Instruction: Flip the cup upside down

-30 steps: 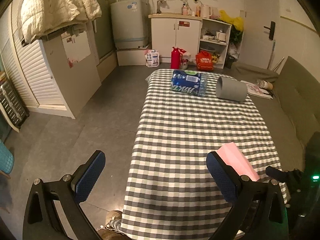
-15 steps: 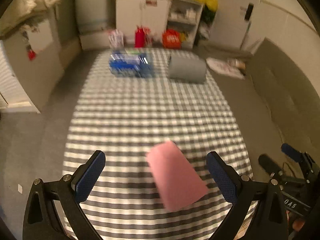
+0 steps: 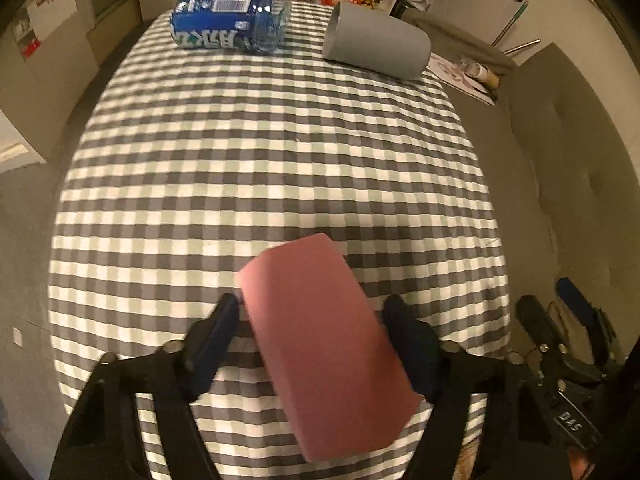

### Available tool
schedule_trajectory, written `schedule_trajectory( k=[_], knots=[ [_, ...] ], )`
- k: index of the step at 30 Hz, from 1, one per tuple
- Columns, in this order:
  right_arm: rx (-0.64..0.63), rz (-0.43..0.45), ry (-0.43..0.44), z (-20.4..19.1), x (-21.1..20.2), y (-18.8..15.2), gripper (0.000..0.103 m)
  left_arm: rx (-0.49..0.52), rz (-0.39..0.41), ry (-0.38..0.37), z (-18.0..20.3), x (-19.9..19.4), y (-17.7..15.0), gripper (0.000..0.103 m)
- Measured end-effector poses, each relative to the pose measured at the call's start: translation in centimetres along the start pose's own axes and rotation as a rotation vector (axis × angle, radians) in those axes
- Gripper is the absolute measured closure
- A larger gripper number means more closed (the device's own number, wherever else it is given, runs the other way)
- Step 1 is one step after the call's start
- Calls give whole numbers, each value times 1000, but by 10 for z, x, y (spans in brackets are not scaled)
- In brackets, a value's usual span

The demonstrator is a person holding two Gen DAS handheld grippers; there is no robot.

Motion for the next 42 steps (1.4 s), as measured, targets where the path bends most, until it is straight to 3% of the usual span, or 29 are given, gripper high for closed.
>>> schedule_trajectory(
  k=[3,7,18,21,37,40,42],
  knots=[
    [17,25,-24,3,-3,1,9,19,21,-1,8,-4,7,38],
    [33,53,-35,7,-8,3,9,31,118,-2,15,-22,19,41],
    [44,42,-46,9,-5,2,9,129,379,115,27,-46,31,42],
    [47,40,-46,10,-4,1,9,165,355,118,33,-33,23,44],
    [70,50,-48,17,-9,2,9,214,382,122,43,-28,10,44],
    [76,51,-44,18,-13,1,9,239,366,123,46,-27,8,37],
    [80,59,-36,18,-18,1,9,244,381,139,47,-30,5,23]
  ],
)
Point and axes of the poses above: each gripper's, at about its wrist camera, not at the fingertips, and x roughly the way its jaws point, z to its right, y to its top, the point moved 2 cm from there along x, roughly the way its jaws point, and after that the axes turned 9 degrees about y, right-handed, at the moved point
